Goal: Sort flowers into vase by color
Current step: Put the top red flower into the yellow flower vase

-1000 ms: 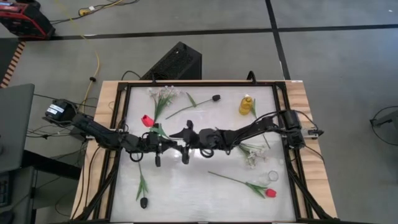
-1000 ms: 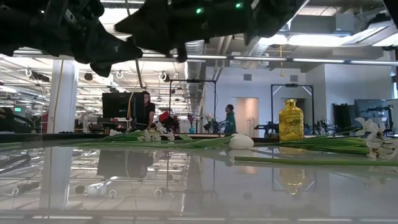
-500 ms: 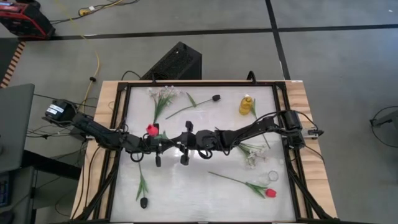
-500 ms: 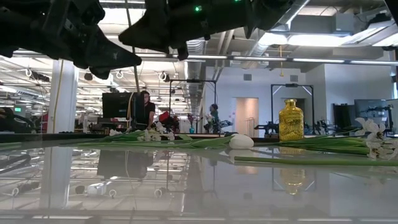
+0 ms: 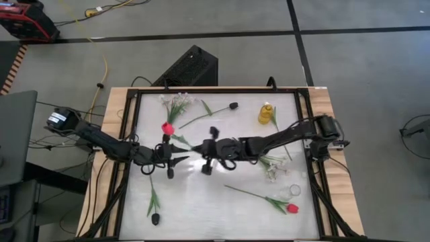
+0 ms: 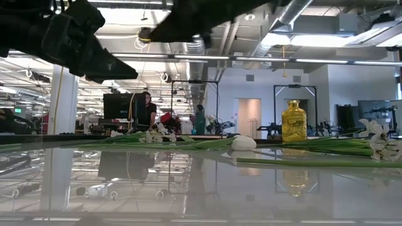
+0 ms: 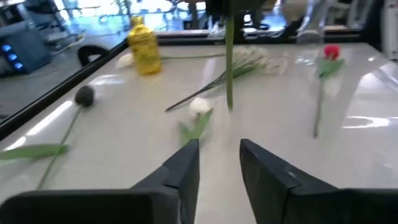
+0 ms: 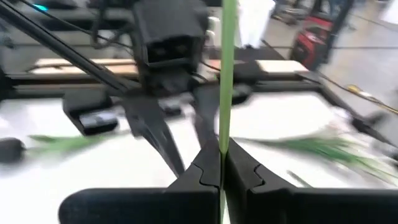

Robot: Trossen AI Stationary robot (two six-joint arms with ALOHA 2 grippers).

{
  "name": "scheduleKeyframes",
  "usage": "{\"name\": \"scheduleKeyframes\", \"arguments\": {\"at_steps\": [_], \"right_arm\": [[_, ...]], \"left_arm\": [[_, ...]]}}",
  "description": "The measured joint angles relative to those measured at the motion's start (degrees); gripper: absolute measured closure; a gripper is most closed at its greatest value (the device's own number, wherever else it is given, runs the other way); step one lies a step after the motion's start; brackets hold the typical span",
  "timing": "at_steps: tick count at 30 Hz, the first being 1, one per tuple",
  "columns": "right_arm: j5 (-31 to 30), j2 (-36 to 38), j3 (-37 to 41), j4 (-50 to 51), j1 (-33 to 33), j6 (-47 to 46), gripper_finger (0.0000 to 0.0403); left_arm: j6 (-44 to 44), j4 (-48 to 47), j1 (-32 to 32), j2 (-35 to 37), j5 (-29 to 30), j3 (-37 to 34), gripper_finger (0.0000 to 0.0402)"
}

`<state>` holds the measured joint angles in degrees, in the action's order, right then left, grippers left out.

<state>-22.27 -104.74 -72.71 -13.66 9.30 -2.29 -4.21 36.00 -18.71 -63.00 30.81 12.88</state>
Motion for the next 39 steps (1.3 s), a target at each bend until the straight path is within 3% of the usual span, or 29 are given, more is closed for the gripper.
{"name": "scheduleKeyframes", "arguments": {"at_steps": [4, 8, 11, 14, 18, 22, 24, 33, 39], "right_arm": [[-6.6, 9.6, 9.9, -0.1, 0.2, -2.8, 0.0377], [-10.8, 19.9, 21.6, -6.8, 0.2, -5.2, 0.0377], [-12.3, 25.7, 28.8, -13.1, 0.9, -5.2, 0.0377], [-13.7, 31.0, 33.4, -17.1, 1.5, -4.8, 0.0377], [-15.8, 36.5, 37.3, -17.0, 1.7, -3.4, 0.0377], [-19.7, 42.0, 41.9, -17.4, 0.9, -3.4, 0.0377], [-20.2, 44.5, 44.3, -19.2, -0.3, -3.8, 0.0377], [-19.9, 50.4, 50.0, -21.6, -6.3, -4.3, 0.0377], [-17.7, 53.7, 50.6, -19.4, -8.8, -2.8, 0.0377]], "left_arm": [[-2.0, -7.3, 0.0, 4.3, 1.8, 0.0, 0.0279], [-2.7, -9.6, 0.0, 6.4, 4.1, -0.2, 0.0279], [-0.9, -4.4, 0.1, 6.4, 4.6, -3.0, 0.0279], [1.3, 7.2, 0.4, 6.4, 3.8, -8.0, 0.0279], [2.6, 20.5, 1.3, 6.4, -3.5, -12.3, 0.0279], [3.4, 20.7, 1.6, 6.0, -12.8, -11.4, 0.0279], [3.6, 21.0, 1.6, 5.8, -14.5, -11.0, 0.0279], [3.1, 20.0, 1.6, 5.8, -13.4, -10.8, 0.0279], [1.4, 11.6, 0.6, 15.0, -8.0, -11.1, 0.0279]]}}
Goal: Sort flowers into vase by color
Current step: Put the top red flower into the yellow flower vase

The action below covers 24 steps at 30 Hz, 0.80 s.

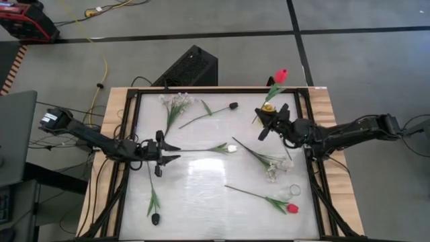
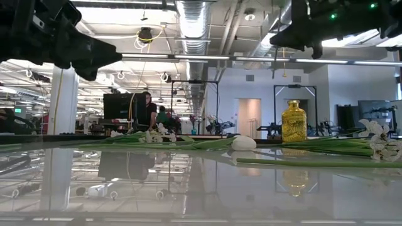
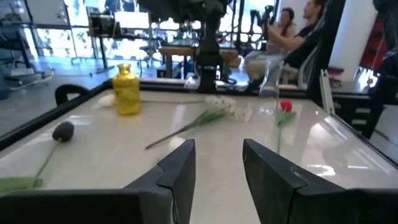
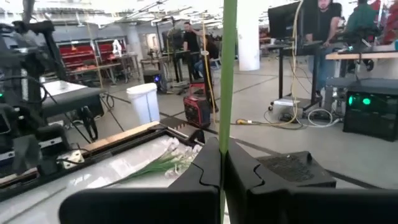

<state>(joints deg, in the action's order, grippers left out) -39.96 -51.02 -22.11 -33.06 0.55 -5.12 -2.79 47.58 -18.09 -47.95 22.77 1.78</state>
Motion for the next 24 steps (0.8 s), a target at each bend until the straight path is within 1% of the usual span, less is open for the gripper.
{"name": "scheduleKeyframes", "arguments": {"at_steps": [5, 9, 15, 21, 24], "right_arm": [[0.8, 3.2, 0.0, 4.8, -2.1, 1.5, 0.0377], [0.9, 3.3, 0.0, 7.2, -4.7, 1.5, 0.0377], [1.1, 1.4, 0.0, 9.3, -10.8, 3.5, 0.0377], [1.2, 3.3, 0.0, 10.0, -17.3, 3.8, 0.0377], [2.3, 3.6, 0.0, 11.5, -19.7, 3.4, 0.0377]], "left_arm": [[-1.2, -9.3, -1.0, 10.8, 2.0, 0.0, 0.0279], [-1.9, -14.8, -1.2, 16.0, 2.3, 0.0, 0.0279], [-2.0, -16.2, -1.2, 17.2, 2.4, 0.0, 0.0279], [-2.4, -17.1, -1.2, 17.2, 2.3, 0.0, 0.0279], [-2.4, -17.4, -1.2, 17.2, 2.3, 0.0, 0.0279]]}}
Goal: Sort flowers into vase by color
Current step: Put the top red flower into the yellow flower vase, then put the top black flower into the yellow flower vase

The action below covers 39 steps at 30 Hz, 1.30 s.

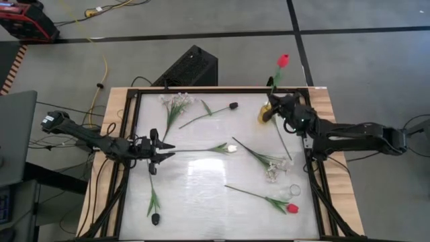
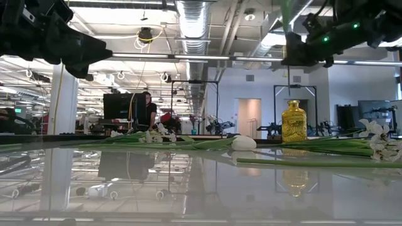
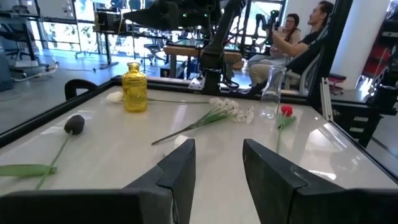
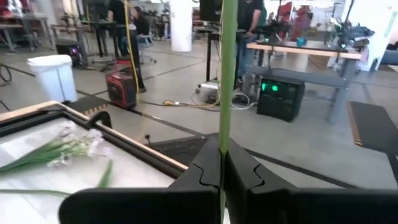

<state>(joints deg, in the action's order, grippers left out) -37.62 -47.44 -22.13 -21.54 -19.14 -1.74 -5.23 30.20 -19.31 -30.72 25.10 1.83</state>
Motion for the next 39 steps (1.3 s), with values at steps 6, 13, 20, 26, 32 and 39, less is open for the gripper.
{"name": "scheduleKeyframes", "arguments": {"at_steps": [6, 13, 20, 26, 32, 39], "right_arm": [[0.2, -0.2, 0.0, 2.8, -1.9, -1.1, 0.0377], [0.3, -0.5, 0.0, 3.4, -3.2, -1.3, 0.0377], [0.3, -3.5, -0.1, 4.3, -4.3, -4.3, 0.0348], [0.3, -5.8, -0.1, 4.9, -3.7, -5.8, 0.0324], [0.2, -3.6, -0.1, 10.9, -3.7, -7.7, 0.0305], [2.5, 0.3, -3.0, 27.1, -3.7, -14.0, 0.0245]], "left_arm": [[0.0, -0.7, 0.0, 0.0, 0.0, 0.0, 0.0279], [0.0, -1.0, 0.0, 0.0, 0.0, 0.0, 0.0279], [0.0, -0.9, 0.0, 0.0, 0.7, 0.0, 0.0279], [-0.1, -0.9, 0.0, 0.0, 0.7, 0.0, 0.0279], [-0.4, -1.2, 0.0, 0.0, 0.7, 0.0, 0.0279], [-0.2, -1.3, 0.0, 0.0, 0.8, 0.0, 0.0279]]}}
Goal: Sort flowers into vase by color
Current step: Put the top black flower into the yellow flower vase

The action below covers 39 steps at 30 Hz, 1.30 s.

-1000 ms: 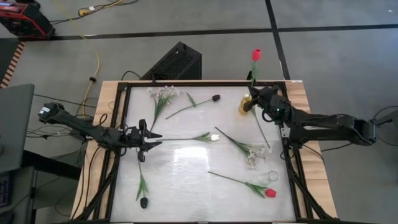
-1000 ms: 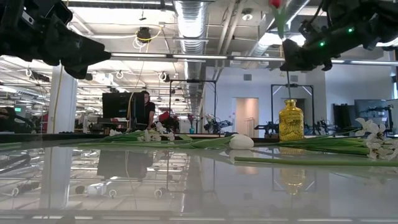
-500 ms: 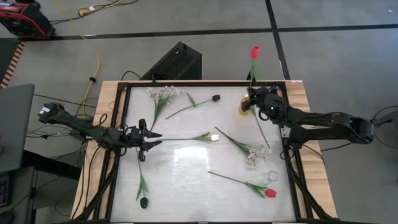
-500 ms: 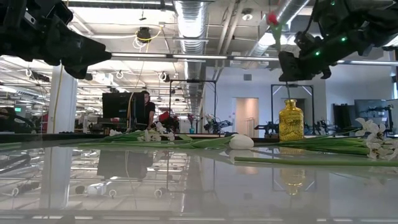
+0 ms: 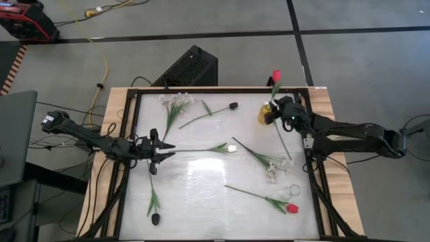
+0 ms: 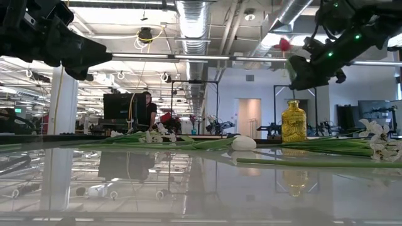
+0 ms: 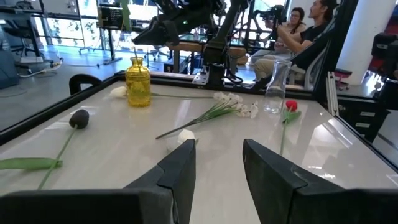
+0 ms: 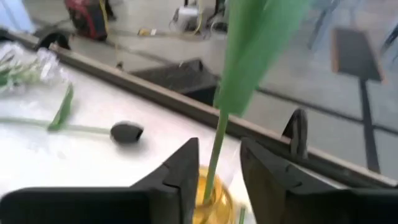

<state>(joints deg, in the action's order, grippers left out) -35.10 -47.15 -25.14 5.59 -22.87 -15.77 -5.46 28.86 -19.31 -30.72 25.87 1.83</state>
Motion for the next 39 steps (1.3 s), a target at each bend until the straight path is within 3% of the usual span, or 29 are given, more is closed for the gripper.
{"name": "scheduleKeyframes", "arguments": {"at_steps": [8, 15, 20, 29, 33, 39], "right_arm": [[9.7, 0.7, -6.6, 12.9, 3.7, -1.8, 0.0173], [18.3, 0.1, -13.1, 23.8, 12.0, -9.4, 0.0172], [19.1, -3.0, -15.0, 24.1, 21.7, -16.2, 0.0179], [18.7, -18.7, -24.0, 22.2, 37.3, -21.7, 0.0189], [15.7, -27.9, -30.5, 22.0, 38.0, -20.7, 0.0194], [15.4, -41.5, -39.2, 20.0, 33.6, -19.7, 0.0201]], "left_arm": [[0.1, -0.1, 0.0, 0.0, 0.1, 0.0, 0.0279], [0.0, 0.0, 0.0, 0.0, 0.1, 0.0, 0.0279], [0.2, 0.0, 0.0, 0.0, 0.1, 0.0, 0.0279], [0.2, 0.0, 0.0, 0.0, 0.0, 0.0, 0.0279], [0.2, 0.0, 0.0, 0.0, 0.0, 0.0, 0.0279], [-1.2, 0.0, 0.0, 0.0, -0.2, 0.0, 0.0279]]}}
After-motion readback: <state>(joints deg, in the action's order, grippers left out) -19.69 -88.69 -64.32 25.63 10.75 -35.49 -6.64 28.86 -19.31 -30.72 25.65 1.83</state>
